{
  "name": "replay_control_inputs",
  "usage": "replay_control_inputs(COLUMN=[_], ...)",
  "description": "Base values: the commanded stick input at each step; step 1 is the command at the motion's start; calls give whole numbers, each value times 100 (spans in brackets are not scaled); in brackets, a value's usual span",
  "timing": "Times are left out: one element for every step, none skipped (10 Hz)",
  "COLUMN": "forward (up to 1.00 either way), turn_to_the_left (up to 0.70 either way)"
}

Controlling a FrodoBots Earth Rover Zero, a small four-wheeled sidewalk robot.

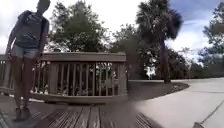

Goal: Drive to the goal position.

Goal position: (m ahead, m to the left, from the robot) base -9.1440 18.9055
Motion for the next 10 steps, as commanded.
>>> replay_control_inputs(forward=[0,0,0,-30,-45,-45,-45,-45,-45,-45], turn_to_the_left=[45,45,18,-17,-27,-27,-27,-27,-27,-27])
